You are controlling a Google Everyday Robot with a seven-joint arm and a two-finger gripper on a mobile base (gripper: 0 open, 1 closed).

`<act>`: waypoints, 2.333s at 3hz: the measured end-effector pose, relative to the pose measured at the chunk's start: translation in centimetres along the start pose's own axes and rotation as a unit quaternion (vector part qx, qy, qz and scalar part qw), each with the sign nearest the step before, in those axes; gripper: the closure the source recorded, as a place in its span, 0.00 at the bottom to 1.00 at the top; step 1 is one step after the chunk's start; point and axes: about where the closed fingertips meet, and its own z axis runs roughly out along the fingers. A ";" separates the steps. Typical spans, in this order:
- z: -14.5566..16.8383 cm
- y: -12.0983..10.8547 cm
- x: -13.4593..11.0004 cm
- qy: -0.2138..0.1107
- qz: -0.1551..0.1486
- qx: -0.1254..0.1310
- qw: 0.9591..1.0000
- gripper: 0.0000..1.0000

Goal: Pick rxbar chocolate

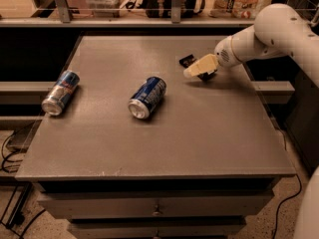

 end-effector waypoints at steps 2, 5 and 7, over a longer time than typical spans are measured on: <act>0.3 0.1 0.6 0.008 0.003 0.026 1.000 0.41; -3.1 3.8 -2.9 -0.024 -0.040 0.035 0.998 1.00; -12.7 8.2 -10.9 -0.101 -0.134 0.063 0.984 1.00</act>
Offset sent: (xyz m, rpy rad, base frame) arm -0.0063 -0.0045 -0.0030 -0.0517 -0.0270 -0.0743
